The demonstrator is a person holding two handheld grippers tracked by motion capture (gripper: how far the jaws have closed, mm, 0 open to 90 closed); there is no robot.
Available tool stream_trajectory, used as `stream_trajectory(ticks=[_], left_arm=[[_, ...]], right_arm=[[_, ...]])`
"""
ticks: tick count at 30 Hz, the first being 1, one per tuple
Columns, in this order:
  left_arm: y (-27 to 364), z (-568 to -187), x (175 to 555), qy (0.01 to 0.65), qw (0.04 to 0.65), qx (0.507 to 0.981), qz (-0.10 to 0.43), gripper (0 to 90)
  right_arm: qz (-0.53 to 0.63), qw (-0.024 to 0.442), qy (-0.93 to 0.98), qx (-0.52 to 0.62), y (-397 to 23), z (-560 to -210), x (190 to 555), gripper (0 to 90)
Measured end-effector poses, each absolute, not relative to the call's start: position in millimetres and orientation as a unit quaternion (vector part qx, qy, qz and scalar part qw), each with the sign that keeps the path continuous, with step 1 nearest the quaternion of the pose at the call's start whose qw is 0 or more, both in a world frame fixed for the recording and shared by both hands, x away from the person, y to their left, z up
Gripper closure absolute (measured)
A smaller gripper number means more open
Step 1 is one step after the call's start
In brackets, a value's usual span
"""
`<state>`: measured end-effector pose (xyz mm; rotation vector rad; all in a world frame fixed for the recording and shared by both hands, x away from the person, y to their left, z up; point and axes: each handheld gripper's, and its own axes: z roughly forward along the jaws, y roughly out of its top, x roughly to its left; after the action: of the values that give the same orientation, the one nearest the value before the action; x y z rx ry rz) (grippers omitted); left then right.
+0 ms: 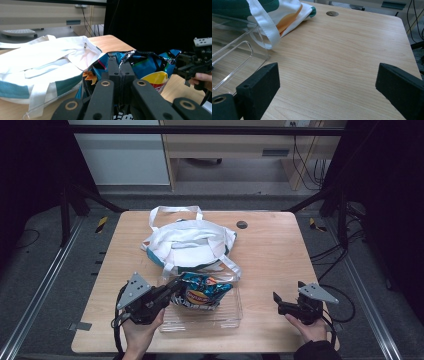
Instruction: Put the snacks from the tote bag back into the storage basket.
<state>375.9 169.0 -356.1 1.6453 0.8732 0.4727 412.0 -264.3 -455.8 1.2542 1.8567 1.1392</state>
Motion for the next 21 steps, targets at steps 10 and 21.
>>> stream_trajectory(ticks=[10, 21], left_arm=[[172, -366, 376, 0.382, 0.562, 0.706, 0.199, 90.0], [178, -374, 373, 0.397, 0.554, 0.705, 0.194, 89.9]], right_arm=[[0.430, 0.309, 0.703, 0.475, -264, -456, 412, 5.7], [0.429, 0.308, 0.704, 0.475, -264, -456, 412, 5.8]])
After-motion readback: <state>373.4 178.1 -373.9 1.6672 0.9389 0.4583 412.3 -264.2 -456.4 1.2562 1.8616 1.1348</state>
